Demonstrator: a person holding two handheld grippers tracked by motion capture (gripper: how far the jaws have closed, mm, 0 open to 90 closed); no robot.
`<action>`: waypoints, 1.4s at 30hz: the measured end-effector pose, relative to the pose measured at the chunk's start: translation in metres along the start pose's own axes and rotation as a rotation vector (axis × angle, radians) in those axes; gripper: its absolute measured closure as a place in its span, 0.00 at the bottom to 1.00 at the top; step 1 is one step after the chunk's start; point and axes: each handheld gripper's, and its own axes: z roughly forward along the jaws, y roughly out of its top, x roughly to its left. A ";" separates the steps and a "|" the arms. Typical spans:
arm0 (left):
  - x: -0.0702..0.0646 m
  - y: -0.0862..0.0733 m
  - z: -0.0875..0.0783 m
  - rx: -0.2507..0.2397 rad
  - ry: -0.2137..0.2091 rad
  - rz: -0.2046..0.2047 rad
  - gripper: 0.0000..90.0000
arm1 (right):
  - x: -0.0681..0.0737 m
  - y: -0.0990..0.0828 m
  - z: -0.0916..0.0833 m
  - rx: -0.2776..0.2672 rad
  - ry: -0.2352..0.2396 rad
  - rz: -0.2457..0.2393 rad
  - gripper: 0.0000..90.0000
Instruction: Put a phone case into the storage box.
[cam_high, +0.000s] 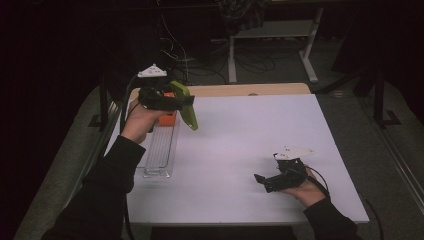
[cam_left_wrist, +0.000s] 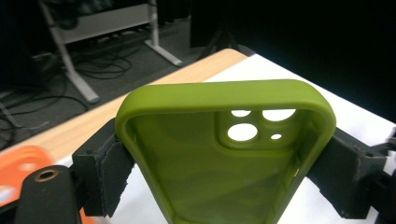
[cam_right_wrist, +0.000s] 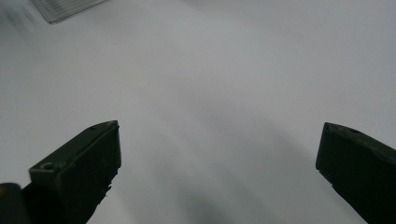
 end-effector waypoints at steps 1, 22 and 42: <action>0.002 0.001 -0.002 0.001 0.008 0.001 0.17 | -0.001 -0.002 -0.002 0.004 -0.004 0.006 0.00; 0.065 -0.008 -0.014 0.043 0.208 -0.040 0.17 | -0.012 -0.013 -0.014 -0.003 0.000 -0.001 0.00; 0.084 -0.048 0.018 0.134 0.308 -0.129 0.17 | -0.010 -0.012 -0.013 0.000 0.015 -0.005 0.00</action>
